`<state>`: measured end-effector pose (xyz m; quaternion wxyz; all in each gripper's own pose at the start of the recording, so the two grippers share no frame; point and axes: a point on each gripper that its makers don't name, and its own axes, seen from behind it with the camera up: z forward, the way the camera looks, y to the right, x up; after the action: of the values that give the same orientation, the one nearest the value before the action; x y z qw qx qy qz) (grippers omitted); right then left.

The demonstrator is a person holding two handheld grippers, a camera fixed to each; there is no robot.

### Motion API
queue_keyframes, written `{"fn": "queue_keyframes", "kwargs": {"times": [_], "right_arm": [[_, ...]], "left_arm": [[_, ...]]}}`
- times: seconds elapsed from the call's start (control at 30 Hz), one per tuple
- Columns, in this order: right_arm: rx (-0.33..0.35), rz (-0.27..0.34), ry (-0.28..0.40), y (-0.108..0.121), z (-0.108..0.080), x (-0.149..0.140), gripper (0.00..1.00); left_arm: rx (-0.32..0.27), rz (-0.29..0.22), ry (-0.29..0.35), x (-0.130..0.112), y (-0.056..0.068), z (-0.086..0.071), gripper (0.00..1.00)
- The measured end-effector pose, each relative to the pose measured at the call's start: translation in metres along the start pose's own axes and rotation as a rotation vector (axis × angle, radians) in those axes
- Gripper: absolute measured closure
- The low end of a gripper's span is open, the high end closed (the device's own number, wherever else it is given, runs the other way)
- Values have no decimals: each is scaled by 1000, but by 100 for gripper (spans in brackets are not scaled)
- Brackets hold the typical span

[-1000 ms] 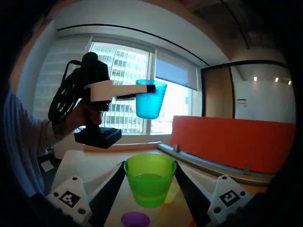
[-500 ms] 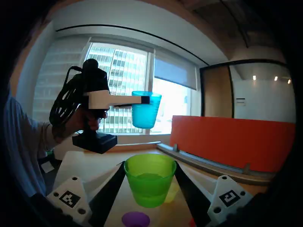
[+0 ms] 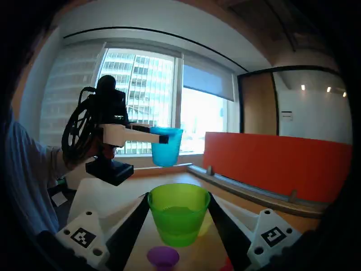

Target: Pour water

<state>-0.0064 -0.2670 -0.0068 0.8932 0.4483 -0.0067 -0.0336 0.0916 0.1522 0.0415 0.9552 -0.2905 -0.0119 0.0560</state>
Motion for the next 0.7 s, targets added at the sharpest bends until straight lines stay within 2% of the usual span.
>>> {"fn": "queue_keyframes", "kwargs": {"times": [0.47, 0.7], "right_arm": [[-3, 47, -35, 6, -25, -1, 8], [8, 55, -73, 7, -38, -9, 8]], "left_arm": [[-8, -49, -64, -51, 3, -15, 12], [-20, -68, -98, -75, 11, -20, 12]]}}
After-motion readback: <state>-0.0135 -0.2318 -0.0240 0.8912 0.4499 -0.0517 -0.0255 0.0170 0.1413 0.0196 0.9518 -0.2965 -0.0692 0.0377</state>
